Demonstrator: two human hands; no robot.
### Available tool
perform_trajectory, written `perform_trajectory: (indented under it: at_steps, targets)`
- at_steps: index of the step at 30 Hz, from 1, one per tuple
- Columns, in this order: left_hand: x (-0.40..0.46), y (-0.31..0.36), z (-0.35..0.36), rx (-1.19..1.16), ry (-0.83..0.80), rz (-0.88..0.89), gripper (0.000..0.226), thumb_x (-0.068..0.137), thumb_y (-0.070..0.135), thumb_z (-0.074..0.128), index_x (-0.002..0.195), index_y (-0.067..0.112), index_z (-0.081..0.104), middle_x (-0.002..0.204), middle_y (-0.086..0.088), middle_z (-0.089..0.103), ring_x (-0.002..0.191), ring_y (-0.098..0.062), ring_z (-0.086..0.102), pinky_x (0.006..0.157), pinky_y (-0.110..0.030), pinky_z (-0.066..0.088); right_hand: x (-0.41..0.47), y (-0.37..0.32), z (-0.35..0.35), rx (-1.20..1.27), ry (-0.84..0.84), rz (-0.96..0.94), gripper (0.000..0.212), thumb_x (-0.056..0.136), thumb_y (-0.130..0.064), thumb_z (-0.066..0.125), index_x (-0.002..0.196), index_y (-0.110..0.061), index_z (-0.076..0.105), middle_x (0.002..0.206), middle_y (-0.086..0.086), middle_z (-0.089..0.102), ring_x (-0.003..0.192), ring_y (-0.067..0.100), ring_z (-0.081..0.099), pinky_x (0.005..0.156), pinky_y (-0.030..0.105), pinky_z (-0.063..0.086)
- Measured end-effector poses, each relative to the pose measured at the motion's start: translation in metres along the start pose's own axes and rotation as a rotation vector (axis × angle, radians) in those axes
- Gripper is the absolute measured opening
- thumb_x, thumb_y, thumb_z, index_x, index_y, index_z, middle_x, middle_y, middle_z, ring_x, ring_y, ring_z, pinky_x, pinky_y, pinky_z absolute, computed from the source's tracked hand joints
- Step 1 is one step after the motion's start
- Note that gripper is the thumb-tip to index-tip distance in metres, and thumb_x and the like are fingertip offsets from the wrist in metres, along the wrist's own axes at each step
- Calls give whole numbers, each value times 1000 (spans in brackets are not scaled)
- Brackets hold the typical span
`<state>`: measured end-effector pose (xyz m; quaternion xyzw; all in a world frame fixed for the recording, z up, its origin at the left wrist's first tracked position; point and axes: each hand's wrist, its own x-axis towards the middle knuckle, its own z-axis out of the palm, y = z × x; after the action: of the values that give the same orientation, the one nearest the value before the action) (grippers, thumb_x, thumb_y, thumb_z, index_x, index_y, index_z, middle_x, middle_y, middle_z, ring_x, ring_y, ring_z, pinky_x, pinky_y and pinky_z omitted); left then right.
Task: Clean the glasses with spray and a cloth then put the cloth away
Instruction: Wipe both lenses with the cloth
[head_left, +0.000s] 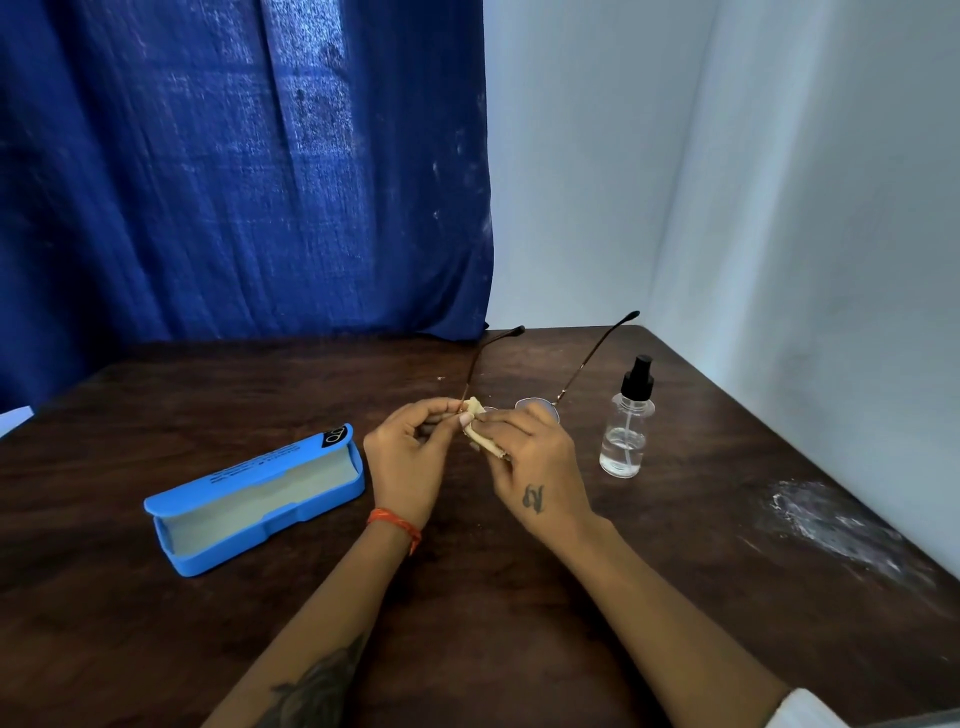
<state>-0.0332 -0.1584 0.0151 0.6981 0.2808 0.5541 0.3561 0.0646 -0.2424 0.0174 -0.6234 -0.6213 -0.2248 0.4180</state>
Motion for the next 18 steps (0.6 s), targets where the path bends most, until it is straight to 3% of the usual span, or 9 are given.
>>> perform_trajectory:
  at_steps: [4,8,10,14,16,18]
  targets:
    - [1,1,-2,13,-8,38,19,74,9,72,88,21,69,84,2,70,77,-2,65,71,-11,51,1,3,-7,-11,-26,-11,19,70,4,72,86,-6,72,85,6,73,77,25,63,70,34,52]
    - [3,-1,-4,25,17,29,20,74,10,72,89,22,68,83,3,69,75,3,63,68,-5,47,2,8,-18,-38,-8,-4,29,63,10,69,84,-10,73,80,5,73,73,25,64,67,30,53]
    - [5,-1,-4,20,36,27,17,73,8,72,88,17,70,84,-1,70,75,0,64,69,-4,46,4,9,-21,14,114,89,31,68,10,68,89,-11,73,87,3,74,74,21,65,68,30,53]
    - [4,0,-3,17,35,51,17,73,9,73,87,19,70,82,1,69,75,4,63,68,-3,45,9,8,-22,191,394,257,36,74,18,59,98,-6,72,90,9,72,80,17,66,71,15,50]
    - [3,0,-3,19,31,62,20,73,9,73,88,21,69,82,4,67,76,8,61,68,-2,45,7,4,-17,177,327,270,36,75,16,60,103,-4,70,95,13,69,85,23,65,74,23,53]
    - [2,0,-3,21,25,61,22,73,8,73,88,24,68,82,4,67,76,8,61,68,-3,45,3,-1,-8,82,145,217,31,77,2,67,108,-2,67,105,15,66,95,28,59,83,35,51]
